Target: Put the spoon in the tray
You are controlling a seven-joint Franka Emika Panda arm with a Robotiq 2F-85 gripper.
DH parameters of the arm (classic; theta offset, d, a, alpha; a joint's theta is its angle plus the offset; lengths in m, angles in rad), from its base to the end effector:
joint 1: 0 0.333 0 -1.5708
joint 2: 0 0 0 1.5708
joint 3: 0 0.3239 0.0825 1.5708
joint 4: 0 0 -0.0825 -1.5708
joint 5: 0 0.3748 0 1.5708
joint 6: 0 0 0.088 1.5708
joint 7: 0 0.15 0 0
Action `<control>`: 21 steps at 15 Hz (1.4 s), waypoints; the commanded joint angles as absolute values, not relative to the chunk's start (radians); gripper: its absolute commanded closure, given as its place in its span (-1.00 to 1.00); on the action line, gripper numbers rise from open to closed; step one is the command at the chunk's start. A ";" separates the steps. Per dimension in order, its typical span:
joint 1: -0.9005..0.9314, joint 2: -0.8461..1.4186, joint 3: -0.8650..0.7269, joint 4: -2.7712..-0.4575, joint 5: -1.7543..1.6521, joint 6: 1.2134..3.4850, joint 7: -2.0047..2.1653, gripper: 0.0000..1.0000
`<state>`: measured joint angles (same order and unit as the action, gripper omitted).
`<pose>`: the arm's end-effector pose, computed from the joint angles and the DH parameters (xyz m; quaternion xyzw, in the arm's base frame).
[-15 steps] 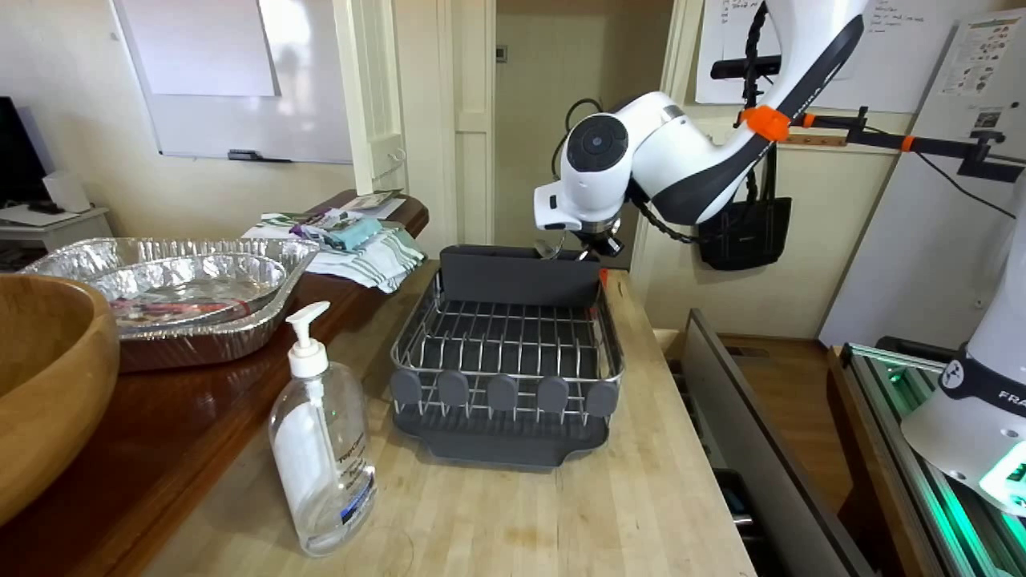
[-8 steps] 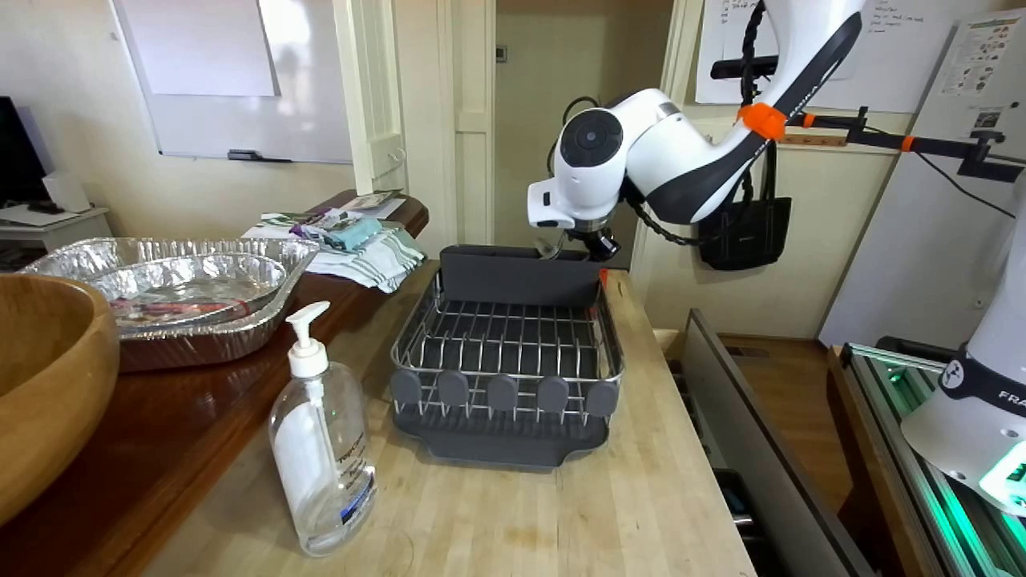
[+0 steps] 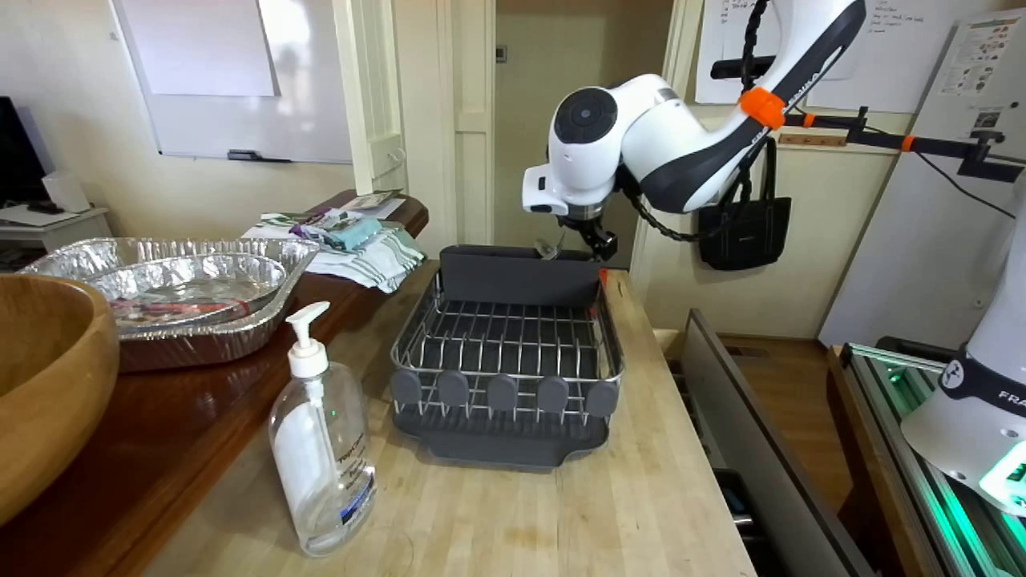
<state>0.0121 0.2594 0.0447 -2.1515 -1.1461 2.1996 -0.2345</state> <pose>0.5621 -0.0315 0.2624 0.7766 0.4810 -0.1217 0.3883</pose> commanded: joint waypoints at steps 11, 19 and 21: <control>-0.036 0.083 0.027 -2.217 -0.604 2.359 -0.234 -1.00; -0.048 -0.015 -0.020 -2.213 -0.213 2.351 -0.218 -1.00; -0.056 -0.036 -0.036 -2.225 -0.126 2.397 -0.231 -1.00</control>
<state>-0.0451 0.0090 -0.0170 -2.1838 -0.2424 2.3332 -0.2247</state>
